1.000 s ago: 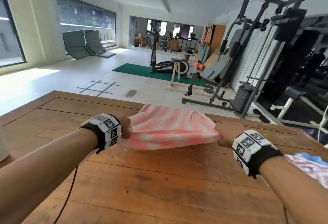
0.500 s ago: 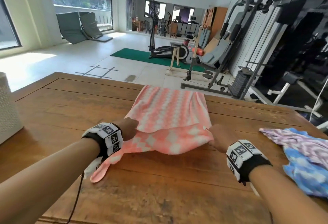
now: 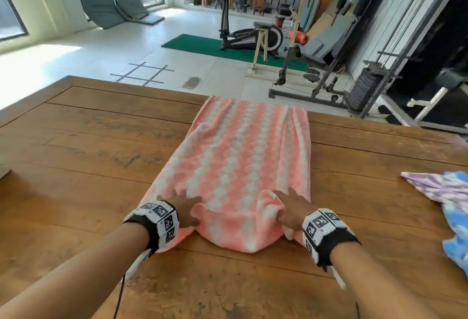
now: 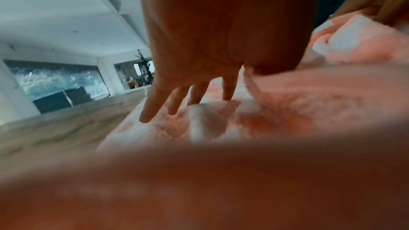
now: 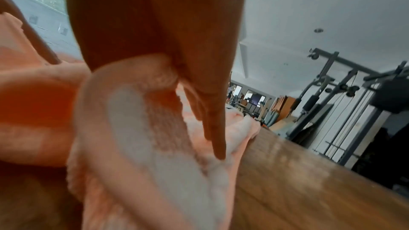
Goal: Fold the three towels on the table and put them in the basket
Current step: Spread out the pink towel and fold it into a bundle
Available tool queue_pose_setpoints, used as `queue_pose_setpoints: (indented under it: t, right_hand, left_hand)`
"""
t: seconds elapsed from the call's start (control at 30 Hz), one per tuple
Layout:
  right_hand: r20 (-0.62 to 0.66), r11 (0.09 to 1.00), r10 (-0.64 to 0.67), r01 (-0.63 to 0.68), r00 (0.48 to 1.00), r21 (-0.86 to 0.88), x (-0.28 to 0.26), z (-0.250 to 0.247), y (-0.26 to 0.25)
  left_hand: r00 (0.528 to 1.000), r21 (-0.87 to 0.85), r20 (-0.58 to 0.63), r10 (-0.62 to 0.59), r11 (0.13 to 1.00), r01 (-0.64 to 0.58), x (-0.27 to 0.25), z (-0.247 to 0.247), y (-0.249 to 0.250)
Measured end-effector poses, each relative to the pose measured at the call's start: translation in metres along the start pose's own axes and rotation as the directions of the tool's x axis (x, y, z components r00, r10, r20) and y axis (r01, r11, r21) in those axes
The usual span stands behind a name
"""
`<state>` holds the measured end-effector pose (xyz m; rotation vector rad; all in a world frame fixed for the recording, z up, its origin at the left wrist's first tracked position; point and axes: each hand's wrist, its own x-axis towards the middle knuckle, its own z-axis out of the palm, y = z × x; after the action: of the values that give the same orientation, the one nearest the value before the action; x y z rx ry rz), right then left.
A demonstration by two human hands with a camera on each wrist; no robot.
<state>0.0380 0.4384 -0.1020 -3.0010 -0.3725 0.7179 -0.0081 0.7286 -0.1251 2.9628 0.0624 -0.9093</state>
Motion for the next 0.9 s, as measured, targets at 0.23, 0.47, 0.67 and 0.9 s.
queue_pose_setpoints:
  t: [0.23, 0.47, 0.67, 0.9]
  right_hand:
    - [-0.149, 0.990, 0.062, -0.079, 0.987, -0.114, 0.030, -0.033, 0.000]
    - [-0.948, 0.995, -0.051, 0.100, 0.315, -0.021, -0.017, -0.209, 0.006]
    - [-0.465, 0.984, -0.037, -0.050, 0.885, -0.174, -0.036, -0.203, 0.000]
    - [-0.497, 0.926, 0.031, -0.212, 0.867, -0.313, -0.052, -0.170, -0.004]
  left_hand:
    - [0.949, 0.118, -0.311, 0.053, 0.993, -0.017, 0.017, -0.040, 0.007]
    - [0.259, -0.298, -0.941, -0.219, 0.899, -0.322, -0.030, -0.207, 0.024]
    - [0.711, -0.074, -0.703, 0.021, 0.992, -0.103, -0.034, -0.208, 0.015]
    - [0.778, -0.136, -0.626, 0.047, 0.976, -0.168, -0.046, -0.176, 0.008]
